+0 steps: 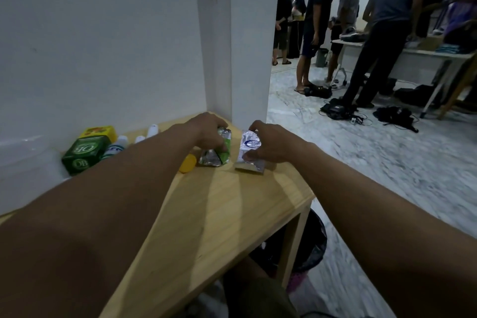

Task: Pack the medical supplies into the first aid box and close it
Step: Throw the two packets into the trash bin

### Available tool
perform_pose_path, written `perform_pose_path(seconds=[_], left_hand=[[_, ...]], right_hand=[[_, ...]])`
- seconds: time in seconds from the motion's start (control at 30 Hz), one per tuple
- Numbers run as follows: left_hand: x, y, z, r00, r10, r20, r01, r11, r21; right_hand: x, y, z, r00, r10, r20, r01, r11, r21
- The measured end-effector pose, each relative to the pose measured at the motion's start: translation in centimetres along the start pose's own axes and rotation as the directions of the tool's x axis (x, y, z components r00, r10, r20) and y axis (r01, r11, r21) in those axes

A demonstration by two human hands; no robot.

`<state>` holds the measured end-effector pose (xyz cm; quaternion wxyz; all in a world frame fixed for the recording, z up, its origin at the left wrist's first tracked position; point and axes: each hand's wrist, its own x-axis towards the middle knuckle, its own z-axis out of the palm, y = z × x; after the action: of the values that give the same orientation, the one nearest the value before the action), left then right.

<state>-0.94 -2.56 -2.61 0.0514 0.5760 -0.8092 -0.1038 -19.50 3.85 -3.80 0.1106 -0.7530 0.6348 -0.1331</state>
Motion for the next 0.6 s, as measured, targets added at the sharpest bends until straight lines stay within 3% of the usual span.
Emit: perform_pose_path(seconds=[0.37, 0.6], left_hand=[[0.8, 0.3, -0.9, 0.999, 0.033, 0.020, -0.029, 0.986, -0.166], [1.3, 0.3, -1.0, 0.995, 0.071, -0.075, -0.089, 0.953, -0.290]], right_hand=[[0.8, 1.0, -0.6, 0.996, -0.003, -0.094, 0.018, 0.987, 0.158], [1.1, 2.0, -1.6, 0.984, 0.028, -0.178, 0.021, 0.963, 0.268]])
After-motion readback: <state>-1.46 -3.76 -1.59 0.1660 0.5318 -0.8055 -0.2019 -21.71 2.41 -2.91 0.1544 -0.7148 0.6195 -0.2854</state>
